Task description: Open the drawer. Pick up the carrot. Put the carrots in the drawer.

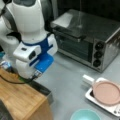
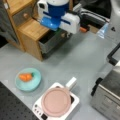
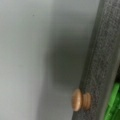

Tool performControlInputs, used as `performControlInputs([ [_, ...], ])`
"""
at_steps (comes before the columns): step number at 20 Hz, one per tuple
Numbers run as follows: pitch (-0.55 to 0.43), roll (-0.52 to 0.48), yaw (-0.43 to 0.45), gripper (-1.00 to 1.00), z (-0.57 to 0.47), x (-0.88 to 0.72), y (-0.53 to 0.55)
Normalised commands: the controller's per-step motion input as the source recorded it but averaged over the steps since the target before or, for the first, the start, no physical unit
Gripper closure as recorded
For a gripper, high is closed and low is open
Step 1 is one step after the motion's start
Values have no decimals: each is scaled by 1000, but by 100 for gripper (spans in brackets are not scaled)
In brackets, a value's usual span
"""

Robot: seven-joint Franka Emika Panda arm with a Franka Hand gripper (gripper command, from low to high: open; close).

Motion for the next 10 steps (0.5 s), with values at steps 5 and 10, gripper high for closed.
performControlInputs([
  [5,-14,-93,-11,-100,-118,-55,-63],
  [10,-40,-49,11,-100,-135,-50,-59],
])
